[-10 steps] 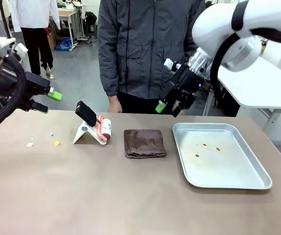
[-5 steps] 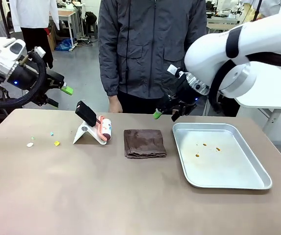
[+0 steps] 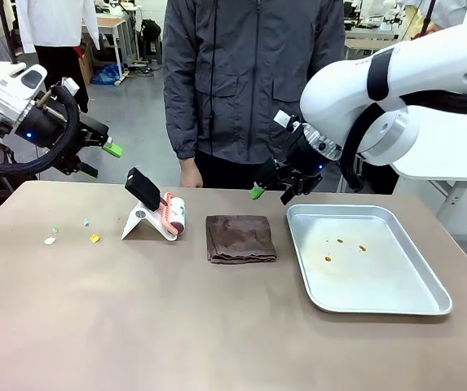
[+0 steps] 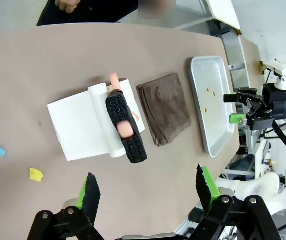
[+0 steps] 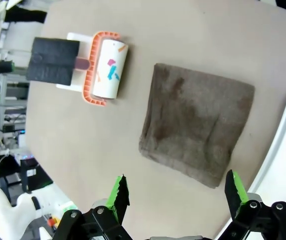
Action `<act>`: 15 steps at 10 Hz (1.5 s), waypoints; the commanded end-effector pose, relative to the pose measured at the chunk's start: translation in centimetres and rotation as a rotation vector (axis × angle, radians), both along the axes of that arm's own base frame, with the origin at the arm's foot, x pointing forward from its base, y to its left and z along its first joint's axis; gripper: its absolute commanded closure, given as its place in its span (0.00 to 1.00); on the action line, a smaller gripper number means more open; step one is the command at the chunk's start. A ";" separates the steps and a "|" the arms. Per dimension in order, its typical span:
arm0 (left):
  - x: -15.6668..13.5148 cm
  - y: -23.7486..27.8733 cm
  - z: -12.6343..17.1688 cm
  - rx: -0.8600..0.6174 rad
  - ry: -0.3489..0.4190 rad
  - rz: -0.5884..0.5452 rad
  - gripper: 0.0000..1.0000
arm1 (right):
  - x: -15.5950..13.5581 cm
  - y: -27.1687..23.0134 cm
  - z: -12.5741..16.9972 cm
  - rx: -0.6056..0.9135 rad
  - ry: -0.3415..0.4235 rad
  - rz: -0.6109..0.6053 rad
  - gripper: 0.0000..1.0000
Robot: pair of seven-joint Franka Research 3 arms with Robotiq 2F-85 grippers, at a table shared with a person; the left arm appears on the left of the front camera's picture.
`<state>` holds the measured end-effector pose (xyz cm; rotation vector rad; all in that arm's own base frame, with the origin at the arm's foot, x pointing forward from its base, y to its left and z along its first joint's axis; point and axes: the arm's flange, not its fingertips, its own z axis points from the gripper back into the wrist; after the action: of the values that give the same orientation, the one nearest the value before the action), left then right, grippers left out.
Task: Clean the surface of the table.
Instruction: Hold the Lint Roller with your left hand and the towel with your right hand.
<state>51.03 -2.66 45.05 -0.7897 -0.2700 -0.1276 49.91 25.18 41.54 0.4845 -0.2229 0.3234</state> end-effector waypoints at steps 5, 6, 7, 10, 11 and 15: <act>3.0 -1.4 -2.1 0.050 0.149 0.013 0.00 | -1.9 2.1 -4.8 -0.129 0.033 -0.038 0.00; 3.5 -1.9 -2.7 0.058 0.178 0.030 0.00 | -2.2 2.2 -5.7 -0.167 0.023 -0.060 0.00; 3.9 -2.7 -3.2 0.040 0.185 0.036 0.00 | -2.3 2.3 -6.5 -0.181 0.029 -0.075 0.00; 4.2 -4.7 -3.7 0.037 0.188 0.039 0.00 | -2.0 3.5 -8.8 -0.210 0.016 -0.165 0.00; 4.3 -5.1 -3.9 0.056 0.197 0.035 0.00 | -1.5 3.7 -9.3 -0.216 0.005 -0.205 0.00; 4.4 -5.4 -4.4 0.083 0.200 0.036 0.00 | 0.0 5.1 -11.1 -0.220 0.006 -0.249 0.00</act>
<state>55.03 -7.85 40.37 -0.7375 -0.0925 -0.0409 49.05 28.62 30.54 0.2584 -0.2101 0.1424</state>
